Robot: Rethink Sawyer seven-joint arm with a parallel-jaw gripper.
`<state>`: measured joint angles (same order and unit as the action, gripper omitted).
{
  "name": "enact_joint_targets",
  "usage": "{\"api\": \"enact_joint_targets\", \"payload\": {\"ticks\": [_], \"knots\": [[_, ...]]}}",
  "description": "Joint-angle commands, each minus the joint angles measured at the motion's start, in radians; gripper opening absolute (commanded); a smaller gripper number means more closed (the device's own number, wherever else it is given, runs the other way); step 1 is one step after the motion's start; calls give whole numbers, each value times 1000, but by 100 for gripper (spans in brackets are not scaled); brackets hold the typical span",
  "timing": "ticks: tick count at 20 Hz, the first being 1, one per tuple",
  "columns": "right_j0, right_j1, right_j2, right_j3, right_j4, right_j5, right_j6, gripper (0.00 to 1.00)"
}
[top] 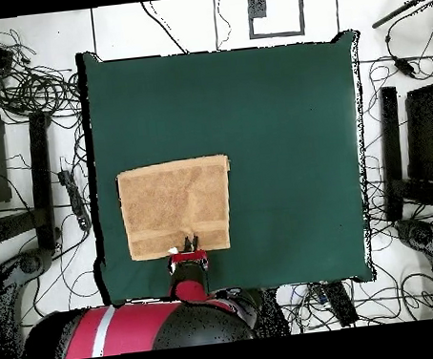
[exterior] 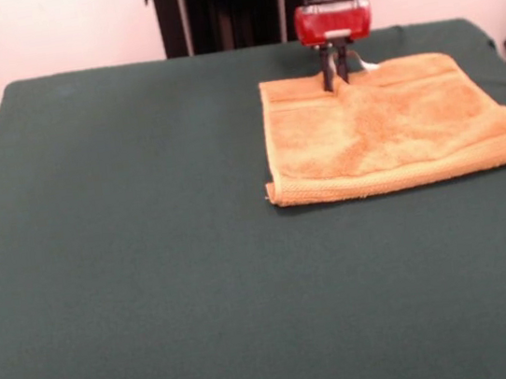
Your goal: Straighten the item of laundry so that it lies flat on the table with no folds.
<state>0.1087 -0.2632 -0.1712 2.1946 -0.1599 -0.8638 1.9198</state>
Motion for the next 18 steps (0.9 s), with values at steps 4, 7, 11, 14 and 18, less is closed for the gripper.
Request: {"api": "enact_joint_targets", "payload": {"ticks": [4, 7, 11, 14, 18], "knots": [[-22, 187, 89, 51, 157, 534, 120, 0], [-22, 179, 86, 59, 157, 540, 116, 0], [-19, 167, 83, 70, 158, 550, 119, 0], [-22, 158, 83, 78, 149, 553, 124, 0], [-15, 147, 78, 93, 149, 556, 128, 0]]}}
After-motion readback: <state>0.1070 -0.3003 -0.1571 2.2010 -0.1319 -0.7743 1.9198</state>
